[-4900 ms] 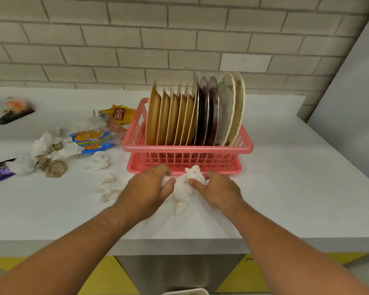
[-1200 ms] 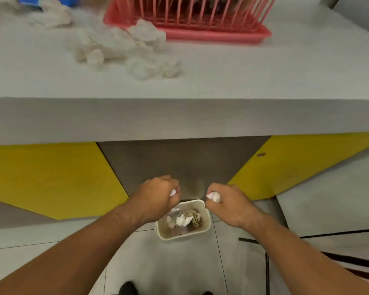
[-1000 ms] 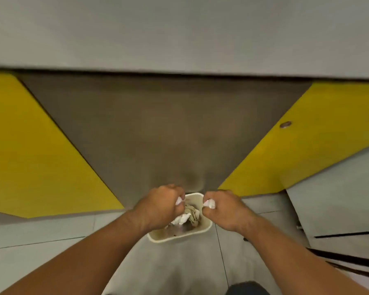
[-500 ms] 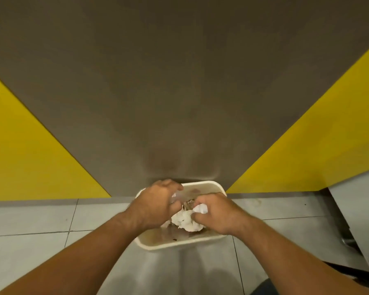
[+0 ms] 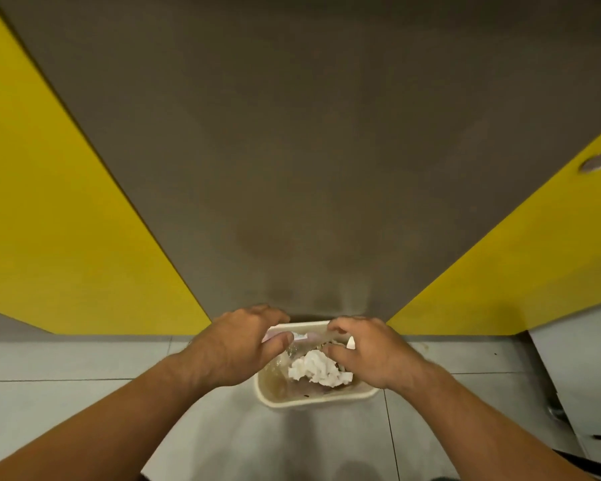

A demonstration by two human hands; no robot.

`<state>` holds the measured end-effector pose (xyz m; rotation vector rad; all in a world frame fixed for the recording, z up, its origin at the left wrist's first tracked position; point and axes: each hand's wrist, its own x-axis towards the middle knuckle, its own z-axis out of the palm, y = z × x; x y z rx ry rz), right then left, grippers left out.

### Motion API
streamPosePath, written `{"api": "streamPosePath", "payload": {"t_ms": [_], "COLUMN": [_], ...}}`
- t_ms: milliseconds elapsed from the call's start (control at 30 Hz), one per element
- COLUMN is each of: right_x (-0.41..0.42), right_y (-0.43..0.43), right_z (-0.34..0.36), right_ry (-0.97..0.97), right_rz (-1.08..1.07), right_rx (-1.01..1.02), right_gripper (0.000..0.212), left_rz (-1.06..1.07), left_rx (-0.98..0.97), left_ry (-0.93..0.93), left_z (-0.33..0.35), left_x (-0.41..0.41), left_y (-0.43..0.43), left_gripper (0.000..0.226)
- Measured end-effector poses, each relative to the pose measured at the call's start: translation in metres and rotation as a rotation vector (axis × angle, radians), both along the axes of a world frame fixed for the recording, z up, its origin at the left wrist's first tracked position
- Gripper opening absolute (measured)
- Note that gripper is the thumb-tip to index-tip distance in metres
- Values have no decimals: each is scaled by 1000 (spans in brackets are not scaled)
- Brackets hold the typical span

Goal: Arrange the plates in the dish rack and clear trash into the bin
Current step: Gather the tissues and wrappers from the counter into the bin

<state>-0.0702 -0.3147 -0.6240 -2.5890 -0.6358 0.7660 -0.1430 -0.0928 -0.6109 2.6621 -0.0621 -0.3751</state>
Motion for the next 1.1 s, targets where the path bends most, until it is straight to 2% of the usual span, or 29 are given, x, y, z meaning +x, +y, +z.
{"api": "streamPosePath", "payload": {"t_ms": [233,367,600,800,933,1100], "right_x": [-14,-16,-16,-7,-8,-6], "right_y": [11,20,34,64,84,103], "right_z": [204,330,478,554,550,532], "right_ry": [-58,-169,-277,-431,-477,-404], "right_rz": [71,141,88,20,-31,-91], "right_rx": [29,79,147,162,117,59], "right_gripper": [40,38,23,13,14,23], "left_rz": [-45,-78,-61,0,47,59], "left_rx": [80,106,55,99,99,115], "left_ry": [-114,-257,-403,-492,-480,-421], "left_z": [216,335,480,544,542,528], "left_x": [-18,-21,-14,-7,-14,-14], "left_y": [15,21,35,72,95,113], "left_gripper": [42,31,24,16,17,26]}}
